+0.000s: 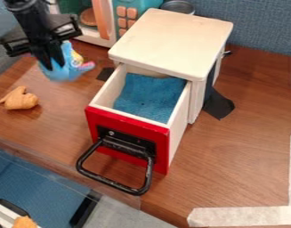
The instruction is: Take the blue elephant of of the drawer and put on the left side of the table
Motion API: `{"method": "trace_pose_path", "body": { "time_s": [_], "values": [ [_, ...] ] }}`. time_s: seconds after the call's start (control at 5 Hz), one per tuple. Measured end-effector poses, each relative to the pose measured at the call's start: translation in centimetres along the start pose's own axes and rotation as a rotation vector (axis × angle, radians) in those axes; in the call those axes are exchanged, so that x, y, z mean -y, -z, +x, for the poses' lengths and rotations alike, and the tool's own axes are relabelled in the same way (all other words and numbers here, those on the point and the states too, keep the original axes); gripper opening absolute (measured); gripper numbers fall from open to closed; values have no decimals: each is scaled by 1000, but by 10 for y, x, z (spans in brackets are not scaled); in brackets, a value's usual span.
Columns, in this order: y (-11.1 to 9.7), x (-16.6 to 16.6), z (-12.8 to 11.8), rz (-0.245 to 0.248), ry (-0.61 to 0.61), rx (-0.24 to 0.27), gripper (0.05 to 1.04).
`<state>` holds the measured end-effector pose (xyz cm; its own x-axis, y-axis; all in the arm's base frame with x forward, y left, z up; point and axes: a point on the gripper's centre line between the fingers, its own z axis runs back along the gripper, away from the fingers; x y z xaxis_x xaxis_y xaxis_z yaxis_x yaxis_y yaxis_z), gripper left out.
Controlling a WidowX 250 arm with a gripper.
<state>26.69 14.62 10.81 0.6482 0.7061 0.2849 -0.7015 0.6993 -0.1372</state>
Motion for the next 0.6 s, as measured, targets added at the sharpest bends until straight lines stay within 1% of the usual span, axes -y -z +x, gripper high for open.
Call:
{"method": "trace_pose_path", "body": {
  "time_s": [0.2, 0.4, 0.6],
  "values": [
    [23, -2, 5, 28, -5, 2, 89],
    [49, -5, 15, 53, -9, 11, 89],
    [65, -10, 18, 77, -25, 17, 89]
  ]
}}
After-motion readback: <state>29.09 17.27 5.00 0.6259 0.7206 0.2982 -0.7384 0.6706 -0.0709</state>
